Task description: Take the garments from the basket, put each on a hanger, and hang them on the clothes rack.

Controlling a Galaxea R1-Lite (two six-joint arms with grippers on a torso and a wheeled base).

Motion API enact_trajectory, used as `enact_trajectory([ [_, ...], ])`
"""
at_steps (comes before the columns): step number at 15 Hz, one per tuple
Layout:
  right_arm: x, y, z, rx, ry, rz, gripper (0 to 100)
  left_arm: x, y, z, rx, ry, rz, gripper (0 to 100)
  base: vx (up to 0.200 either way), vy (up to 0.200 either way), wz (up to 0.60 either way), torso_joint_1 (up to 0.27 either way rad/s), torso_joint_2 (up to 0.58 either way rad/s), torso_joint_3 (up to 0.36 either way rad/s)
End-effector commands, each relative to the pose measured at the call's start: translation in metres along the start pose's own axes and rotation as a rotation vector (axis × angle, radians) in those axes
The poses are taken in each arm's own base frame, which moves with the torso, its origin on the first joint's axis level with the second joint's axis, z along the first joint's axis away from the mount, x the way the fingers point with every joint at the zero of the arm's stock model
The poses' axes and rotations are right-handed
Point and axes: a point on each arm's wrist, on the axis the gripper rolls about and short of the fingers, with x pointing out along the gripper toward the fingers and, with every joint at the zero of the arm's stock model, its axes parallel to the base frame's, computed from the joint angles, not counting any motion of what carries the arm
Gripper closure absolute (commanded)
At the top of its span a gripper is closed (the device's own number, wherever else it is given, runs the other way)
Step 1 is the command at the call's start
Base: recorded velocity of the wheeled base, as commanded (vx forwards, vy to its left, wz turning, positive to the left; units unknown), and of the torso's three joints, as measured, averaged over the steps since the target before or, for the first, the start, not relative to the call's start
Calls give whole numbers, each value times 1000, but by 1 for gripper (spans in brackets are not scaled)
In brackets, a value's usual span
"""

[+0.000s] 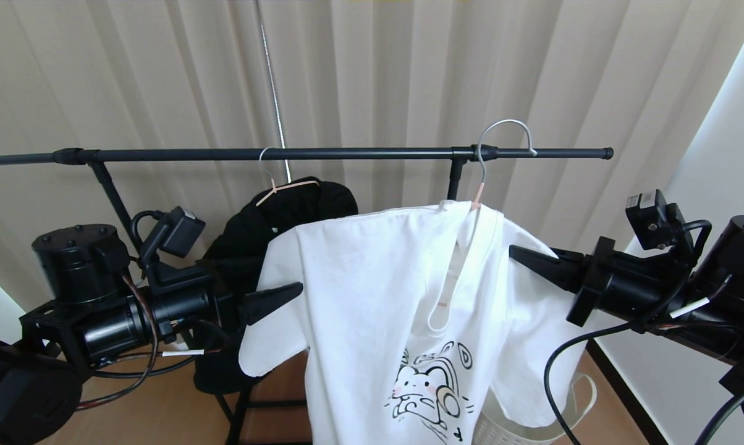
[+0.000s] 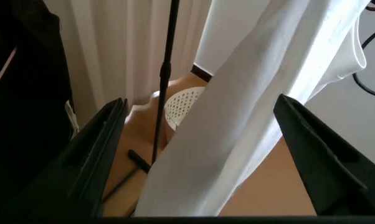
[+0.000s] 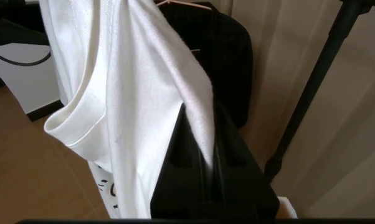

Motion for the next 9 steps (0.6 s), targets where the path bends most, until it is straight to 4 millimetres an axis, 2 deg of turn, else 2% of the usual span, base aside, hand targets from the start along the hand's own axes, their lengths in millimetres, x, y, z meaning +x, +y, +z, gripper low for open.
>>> enact_trajectory([
  [1, 0, 1, 1, -2, -3, 2, 100, 4, 4, -7, -12, 15, 1, 100, 0, 0, 0, 0, 0, 0],
  [6, 2, -2, 0, 5, 1, 0, 100, 0, 2, -7, 20, -21, 5, 100, 0, 0, 0, 0, 0, 0],
  [9, 2, -4, 0, 6, -1, -6, 100, 0, 8, -10, 23, -33, 22, 100, 0, 0, 0, 0, 0, 0],
])
